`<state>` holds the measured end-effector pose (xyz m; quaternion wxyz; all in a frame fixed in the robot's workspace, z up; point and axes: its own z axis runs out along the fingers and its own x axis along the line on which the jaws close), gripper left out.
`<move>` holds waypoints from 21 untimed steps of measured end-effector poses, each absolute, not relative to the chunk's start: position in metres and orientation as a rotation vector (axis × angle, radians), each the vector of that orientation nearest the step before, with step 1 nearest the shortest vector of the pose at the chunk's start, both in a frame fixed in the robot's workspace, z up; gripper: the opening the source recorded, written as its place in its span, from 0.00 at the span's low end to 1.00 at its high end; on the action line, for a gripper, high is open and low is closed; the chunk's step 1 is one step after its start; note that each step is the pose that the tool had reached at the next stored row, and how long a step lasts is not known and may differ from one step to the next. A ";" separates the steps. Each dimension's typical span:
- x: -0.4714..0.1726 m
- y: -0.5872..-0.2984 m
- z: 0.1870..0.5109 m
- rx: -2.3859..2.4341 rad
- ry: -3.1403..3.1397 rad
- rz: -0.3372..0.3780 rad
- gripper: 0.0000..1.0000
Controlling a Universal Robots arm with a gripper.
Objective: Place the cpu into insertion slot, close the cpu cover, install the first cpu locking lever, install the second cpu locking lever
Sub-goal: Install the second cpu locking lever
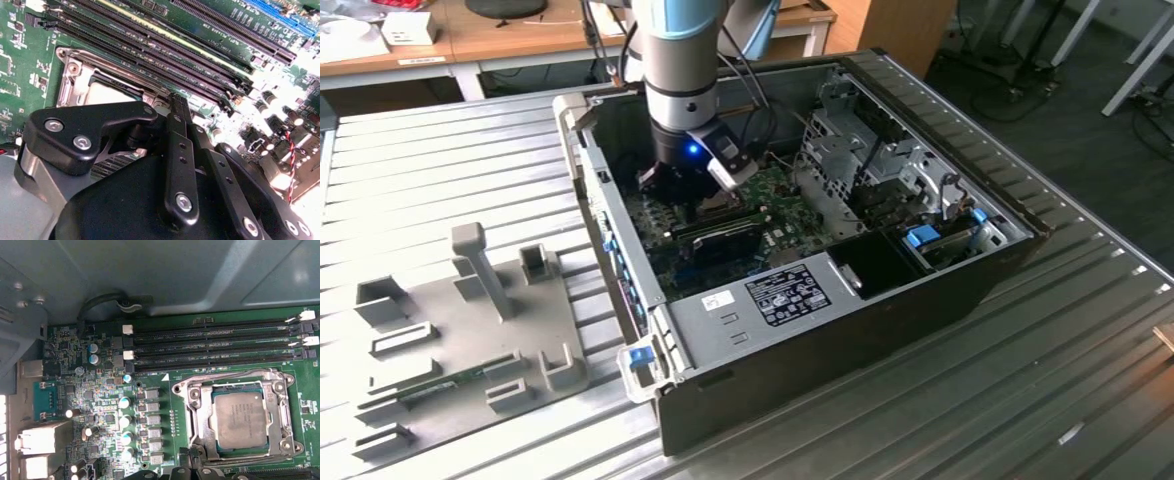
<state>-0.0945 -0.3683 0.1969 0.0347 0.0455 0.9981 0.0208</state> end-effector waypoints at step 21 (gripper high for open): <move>-0.097 -0.369 0.193 0.140 3.068 0.064 0.11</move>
